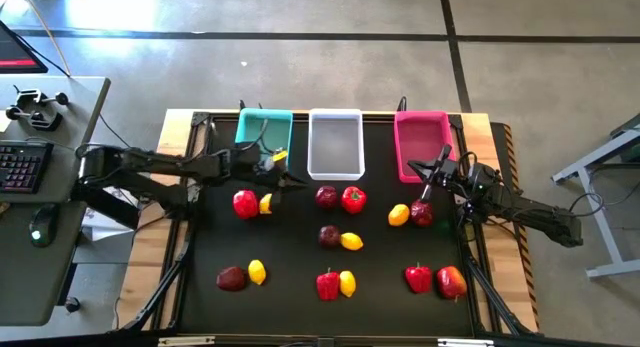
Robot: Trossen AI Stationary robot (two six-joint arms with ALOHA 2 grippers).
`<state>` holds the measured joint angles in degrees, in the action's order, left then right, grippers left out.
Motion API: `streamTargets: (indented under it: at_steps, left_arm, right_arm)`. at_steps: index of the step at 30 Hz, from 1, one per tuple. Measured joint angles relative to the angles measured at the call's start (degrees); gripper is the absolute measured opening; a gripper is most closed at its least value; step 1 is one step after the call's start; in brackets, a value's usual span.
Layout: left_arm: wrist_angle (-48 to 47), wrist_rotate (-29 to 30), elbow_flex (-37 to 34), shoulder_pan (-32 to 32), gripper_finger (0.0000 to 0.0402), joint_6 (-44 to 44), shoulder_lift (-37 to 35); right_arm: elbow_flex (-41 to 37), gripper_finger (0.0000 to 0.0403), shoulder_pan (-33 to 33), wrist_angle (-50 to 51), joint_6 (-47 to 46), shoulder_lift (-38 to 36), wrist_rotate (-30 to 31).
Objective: Sort produce into baskets
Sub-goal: Put the apple into the white bin
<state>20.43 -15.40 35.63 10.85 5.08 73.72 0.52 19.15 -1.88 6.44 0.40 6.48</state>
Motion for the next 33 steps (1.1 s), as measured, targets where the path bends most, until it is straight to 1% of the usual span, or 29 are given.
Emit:
streamTargets:
  at_steps: [4, 14, 16, 21, 27, 33]
  left_arm:
    - [-1.9, 0.4, 3.2, 0.3, 0.0056, -1.7, 5.1]
    - [-2.7, 1.1, 9.5, -0.1, 0.0115, -0.8, 16.3]
    - [-4.0, 2.7, 11.0, -0.3, 0.0129, -0.5, 17.8]
    - [-6.2, 7.1, 13.5, -1.1, 0.0162, 0.2, 20.7]
    - [-8.5, 7.2, 15.2, -1.5, 0.0194, 0.6, 22.5]
    - [-10.8, 7.1, 15.5, -0.5, 0.0197, 0.8, 21.9]
  right_arm:
    - [0.0, 0.0, 0.0, 0.0, 0.0, 0.0, 0.0]
    - [0.0, 0.0, 0.0, 0.0, 0.0, 0.0, 0.0]
    - [0.0, 0.0, 0.0, 0.0, 0.0, 0.0, 0.0]
    - [0.0, 0.0, 0.0, 0.0, 0.0, 0.0, 0.0]
    - [0.0, 0.0, 0.0, 0.0, 0.0, 0.0, 0.0]
    - [0.0, 0.0, 0.0, 0.0, 0.0, 0.0, 0.0]
